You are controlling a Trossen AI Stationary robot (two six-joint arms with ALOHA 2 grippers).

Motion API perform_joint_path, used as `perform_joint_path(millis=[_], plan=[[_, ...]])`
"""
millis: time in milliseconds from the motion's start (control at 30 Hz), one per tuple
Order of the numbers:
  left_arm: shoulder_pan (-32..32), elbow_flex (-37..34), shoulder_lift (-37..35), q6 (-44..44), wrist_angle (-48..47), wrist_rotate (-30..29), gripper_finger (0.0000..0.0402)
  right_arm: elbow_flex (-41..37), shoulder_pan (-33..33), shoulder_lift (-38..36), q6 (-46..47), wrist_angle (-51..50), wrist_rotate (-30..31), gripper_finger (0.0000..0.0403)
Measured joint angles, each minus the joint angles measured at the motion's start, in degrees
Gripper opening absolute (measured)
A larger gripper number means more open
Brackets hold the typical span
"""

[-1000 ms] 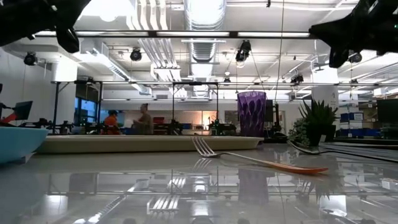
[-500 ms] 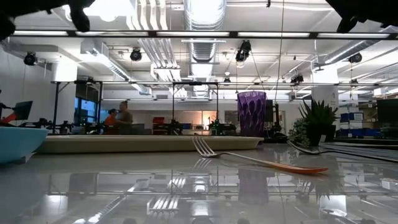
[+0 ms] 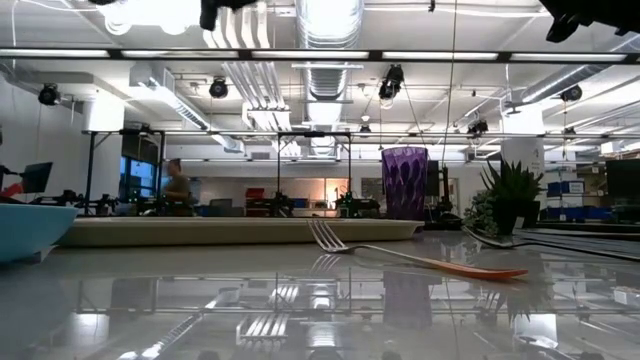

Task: Pick and place plate/cup/fork/spoon on tray
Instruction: Put the purple cup on the gray tray

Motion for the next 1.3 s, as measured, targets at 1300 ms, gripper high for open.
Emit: perform_joint_path(millis=[1300], plan=[[17.98, 48.99, 50.02, 0.02, -25.96, 26.72, 0.0022, 0.32, 0.0, 0.0, -1.07, -2.19, 0.02, 0.0009]])
